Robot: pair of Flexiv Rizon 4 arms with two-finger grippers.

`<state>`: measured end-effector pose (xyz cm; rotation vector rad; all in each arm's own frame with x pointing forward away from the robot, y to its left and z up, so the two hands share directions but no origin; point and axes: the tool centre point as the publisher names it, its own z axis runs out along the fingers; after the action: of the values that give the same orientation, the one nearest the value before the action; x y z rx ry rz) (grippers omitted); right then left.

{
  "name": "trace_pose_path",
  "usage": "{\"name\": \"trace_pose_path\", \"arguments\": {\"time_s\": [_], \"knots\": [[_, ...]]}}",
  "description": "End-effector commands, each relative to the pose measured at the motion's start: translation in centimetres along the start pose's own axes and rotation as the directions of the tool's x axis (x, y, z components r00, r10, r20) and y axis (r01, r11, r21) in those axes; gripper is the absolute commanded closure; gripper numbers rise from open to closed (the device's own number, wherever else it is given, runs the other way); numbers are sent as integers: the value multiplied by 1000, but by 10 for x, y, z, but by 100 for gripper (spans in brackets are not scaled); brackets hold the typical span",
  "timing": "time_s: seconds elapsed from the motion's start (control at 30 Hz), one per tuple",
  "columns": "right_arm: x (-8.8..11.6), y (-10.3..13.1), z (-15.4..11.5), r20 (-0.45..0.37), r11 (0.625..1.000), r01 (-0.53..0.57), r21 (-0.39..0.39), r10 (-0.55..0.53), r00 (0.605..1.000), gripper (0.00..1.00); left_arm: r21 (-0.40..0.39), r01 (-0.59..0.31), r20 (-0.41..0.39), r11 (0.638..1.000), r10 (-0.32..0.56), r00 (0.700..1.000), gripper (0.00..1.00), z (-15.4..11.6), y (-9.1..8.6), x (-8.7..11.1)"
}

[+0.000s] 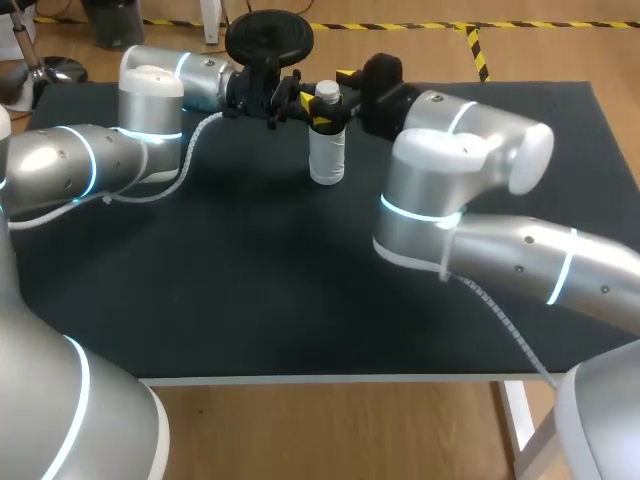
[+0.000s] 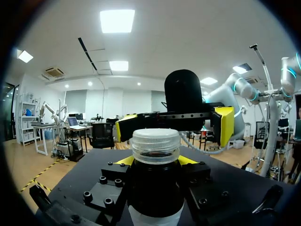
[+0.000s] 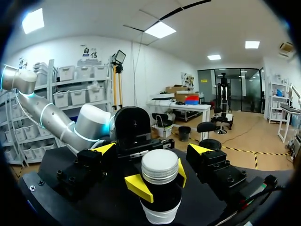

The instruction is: Unscrew the bottle cap

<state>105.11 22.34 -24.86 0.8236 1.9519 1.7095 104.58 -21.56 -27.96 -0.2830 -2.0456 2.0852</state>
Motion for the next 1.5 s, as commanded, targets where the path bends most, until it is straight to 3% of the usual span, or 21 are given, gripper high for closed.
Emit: {"name": "trace_pose_path", "arguments": {"time_s": [0.03,0.37,0.43,0.47,0.5,0.53,0.9,1.03,1.27,1.5], "knots": [[1,-3,4,11,1000,0,-14,0,1000,0,1,1,-5,1000,-1,1000,100,0,0,-2],[1,-4,4,8,1000,-5,-20,5,1000,0,1,1,-5,1000,-1,1000,100,0,0,-2],[0,-4,5,6,1000,-7,-20,7,1000,10,1,1,-5,1000,-1,1000,100,0,0,-2],[0,-4,5,5,1000,-8,-20,8,1000,23,1,1,-5,1000,-1,1000,100,0,0,-2],[0,-4,5,5,1000,-8,-21,8,1000,50,1,1,-5,1000,-1,1000,100,0,0,-2],[0,-4,5,4,1000,-8,-21,8,1000,55,1,1,-5,1000,-1,1000,100,0,0,-2],[-1,-4,5,-3,1000,-9,-20,9,1000,74,1,1,-5,1000,-1,1000,100,0,0,-2],[-3,-5,4,-4,1000,-11,-21,10,1000,100,1,1,-5,1000,-1,1000,100,0,0,-2],[-7,-7,2,-60,1000,-5,-29,4,998,100,1,1,-5,1000,-1,1000,100,0,0,-2],[-8,-6,-2,-202,997,13,-78,-29,979,100,1,1,-5,1000,-1,1000,100,0,0,-2]]}}
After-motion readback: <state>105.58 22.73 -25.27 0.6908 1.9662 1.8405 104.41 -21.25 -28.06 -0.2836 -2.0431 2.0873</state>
